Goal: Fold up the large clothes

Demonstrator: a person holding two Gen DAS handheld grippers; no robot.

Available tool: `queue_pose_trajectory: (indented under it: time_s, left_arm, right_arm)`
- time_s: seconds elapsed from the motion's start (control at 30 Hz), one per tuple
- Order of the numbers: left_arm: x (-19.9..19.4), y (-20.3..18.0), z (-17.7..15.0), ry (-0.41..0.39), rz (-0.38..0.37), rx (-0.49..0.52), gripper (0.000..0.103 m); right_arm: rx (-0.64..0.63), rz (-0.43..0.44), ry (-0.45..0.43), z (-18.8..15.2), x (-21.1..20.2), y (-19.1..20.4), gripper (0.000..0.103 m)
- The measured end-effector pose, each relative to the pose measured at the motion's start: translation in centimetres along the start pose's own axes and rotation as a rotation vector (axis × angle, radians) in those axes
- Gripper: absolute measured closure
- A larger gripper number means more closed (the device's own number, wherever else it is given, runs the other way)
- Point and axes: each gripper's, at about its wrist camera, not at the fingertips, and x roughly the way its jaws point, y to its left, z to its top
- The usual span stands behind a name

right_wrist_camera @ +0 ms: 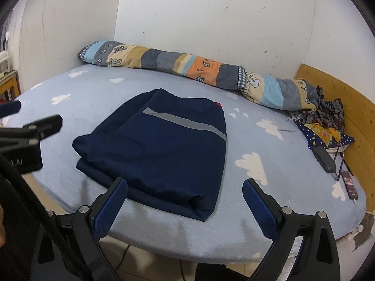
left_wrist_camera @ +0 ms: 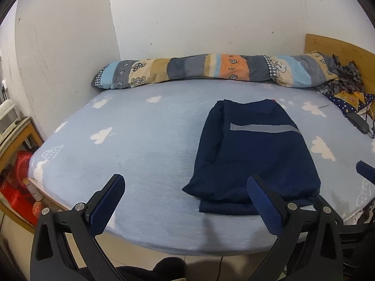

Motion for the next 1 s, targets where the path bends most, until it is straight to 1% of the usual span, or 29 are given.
queue_pose_trajectory:
  time_s: [0.1, 0.57, 0.8, 1.0]
  left_arm:
    - [0.3, -0.2, 0.0, 0.017, -0.004, 0.008, 0.0]
    - [-0.2, -0.6, -0.2, 0.003, -0.017, 0.03, 0.0]
    - [-0.4, -1.2, -0.3, -0.009, -0.009, 0.053, 0.0]
    - [-0.5, -1.2, -0.3, -0.013, -0.012, 0.052, 0.0]
  right_arm:
    - [-0.007, 0.001, 0.012, -0.1, 0.2, 0.2, 0.003]
    - [-0.011, -0.004, 0.019, -0.1, 0.4, 0.3, 0.003]
    - [-0.003, 0.003, 0.016, -0.1, 0.3, 0.2, 0.003]
    - [-0.003, 0.003, 0.016, -0.1, 0.3, 0.2, 0.003]
